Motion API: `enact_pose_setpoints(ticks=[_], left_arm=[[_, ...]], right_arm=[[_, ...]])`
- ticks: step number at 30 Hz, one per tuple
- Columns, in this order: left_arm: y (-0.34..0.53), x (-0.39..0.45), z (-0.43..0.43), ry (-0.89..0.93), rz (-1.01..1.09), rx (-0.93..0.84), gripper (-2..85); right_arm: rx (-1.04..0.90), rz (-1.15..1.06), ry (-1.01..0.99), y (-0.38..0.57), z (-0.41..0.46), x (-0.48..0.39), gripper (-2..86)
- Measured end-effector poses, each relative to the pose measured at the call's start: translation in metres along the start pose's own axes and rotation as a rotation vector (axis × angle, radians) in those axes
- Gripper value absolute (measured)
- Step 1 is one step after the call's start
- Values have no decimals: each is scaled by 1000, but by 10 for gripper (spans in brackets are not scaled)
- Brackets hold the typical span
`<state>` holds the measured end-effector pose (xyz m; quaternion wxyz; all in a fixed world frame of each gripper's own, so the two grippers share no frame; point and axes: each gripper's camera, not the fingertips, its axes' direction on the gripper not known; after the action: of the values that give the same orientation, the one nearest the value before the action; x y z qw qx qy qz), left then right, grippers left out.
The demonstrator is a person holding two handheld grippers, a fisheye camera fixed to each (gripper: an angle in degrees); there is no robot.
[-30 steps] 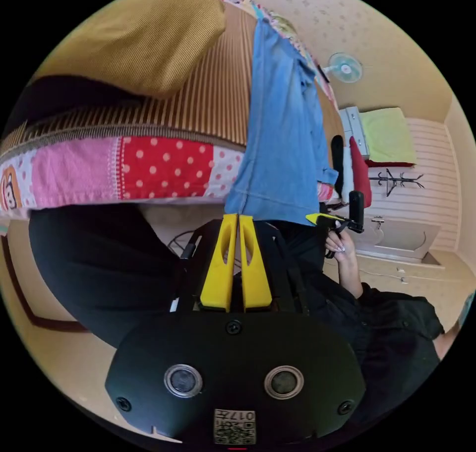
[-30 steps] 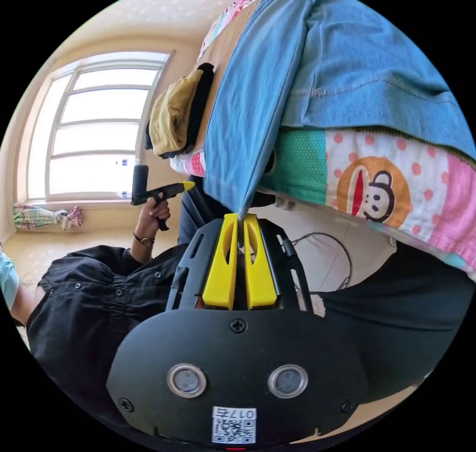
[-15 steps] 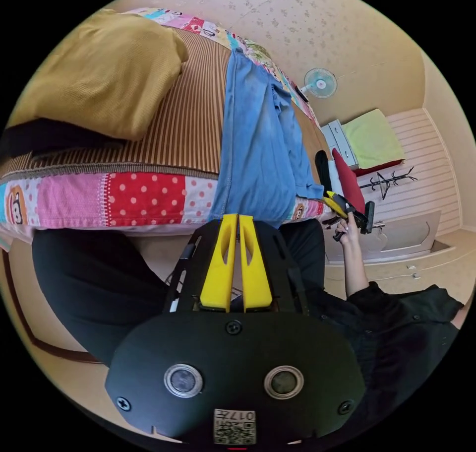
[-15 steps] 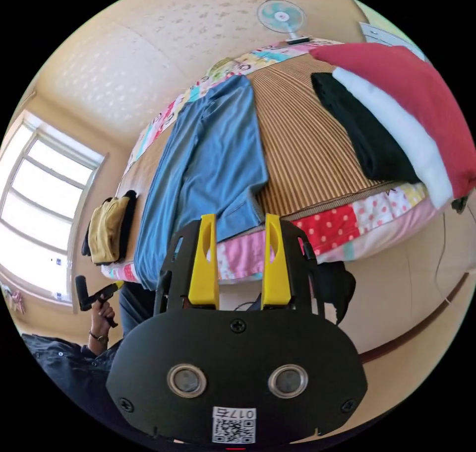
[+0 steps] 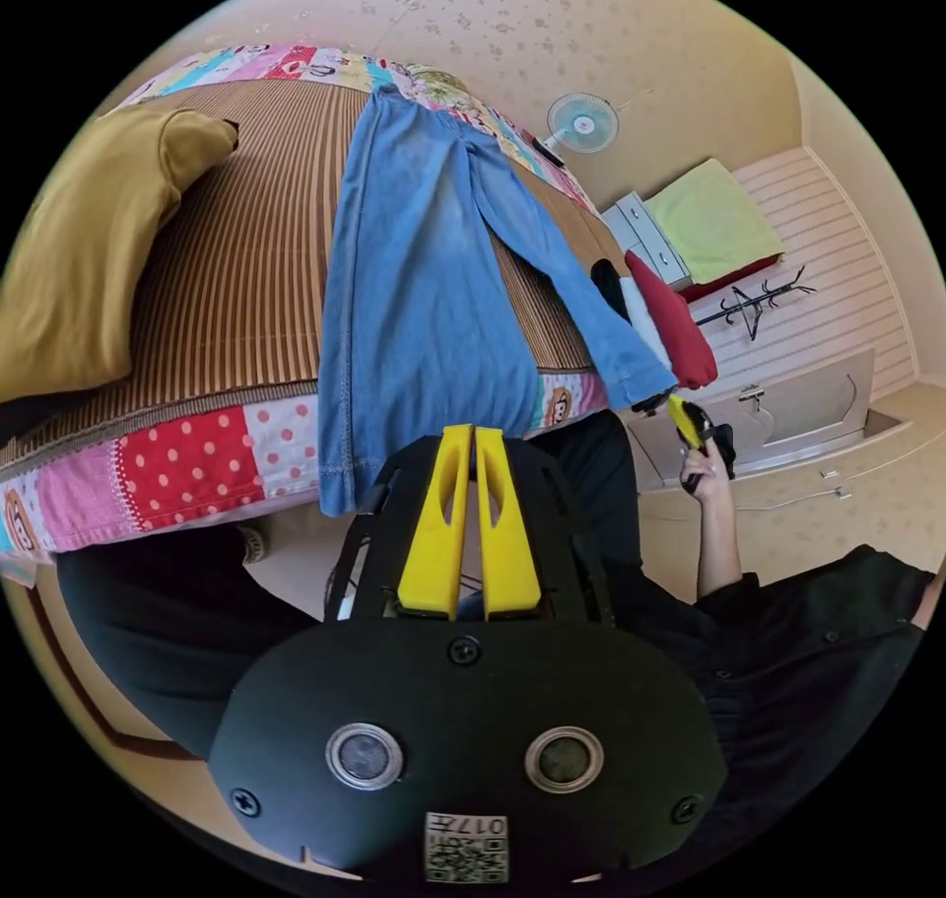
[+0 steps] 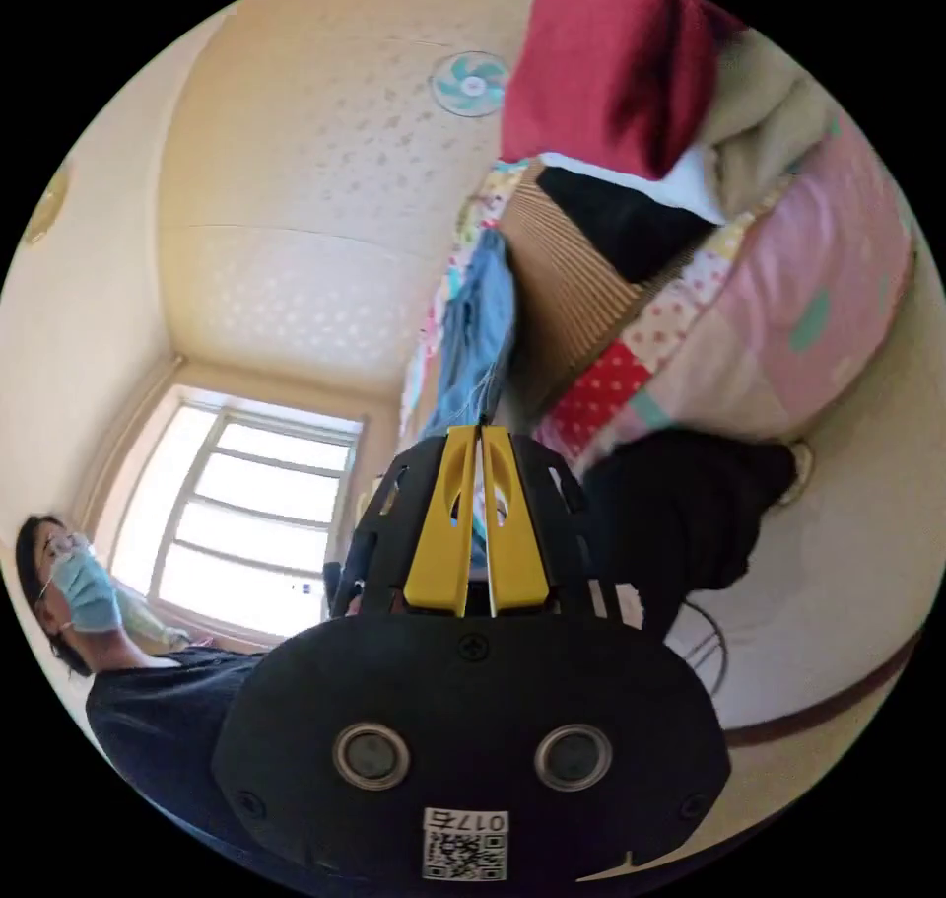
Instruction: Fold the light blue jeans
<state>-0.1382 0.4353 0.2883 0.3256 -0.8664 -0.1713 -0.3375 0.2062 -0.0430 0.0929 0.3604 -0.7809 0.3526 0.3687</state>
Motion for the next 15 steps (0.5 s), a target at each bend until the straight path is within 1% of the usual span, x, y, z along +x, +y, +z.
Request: enact_pose_setpoints(ticks=[1,6,10,12,14,15], left_arm=[[-5,3,9,21,1,-18,-10],[-32,37,35,62,79,-23,-10],[-67,84,90,104,209,-133,-5],[-79,109,118,93,275,-182,3],[-89,139,161,88,362,-256,49],[-90,145,173,83,372,-274,58]], right_arm=[[-34,-11,83,3,4,7,6],[-10,8,55,15,-3,18,7],[29,-3,-21,13,-10,21,13],[86,-15,-80,12,-20,23,26],[130,-18,-86,11,-26,25,42],[151,-19,-67,10,-27,26,54]])
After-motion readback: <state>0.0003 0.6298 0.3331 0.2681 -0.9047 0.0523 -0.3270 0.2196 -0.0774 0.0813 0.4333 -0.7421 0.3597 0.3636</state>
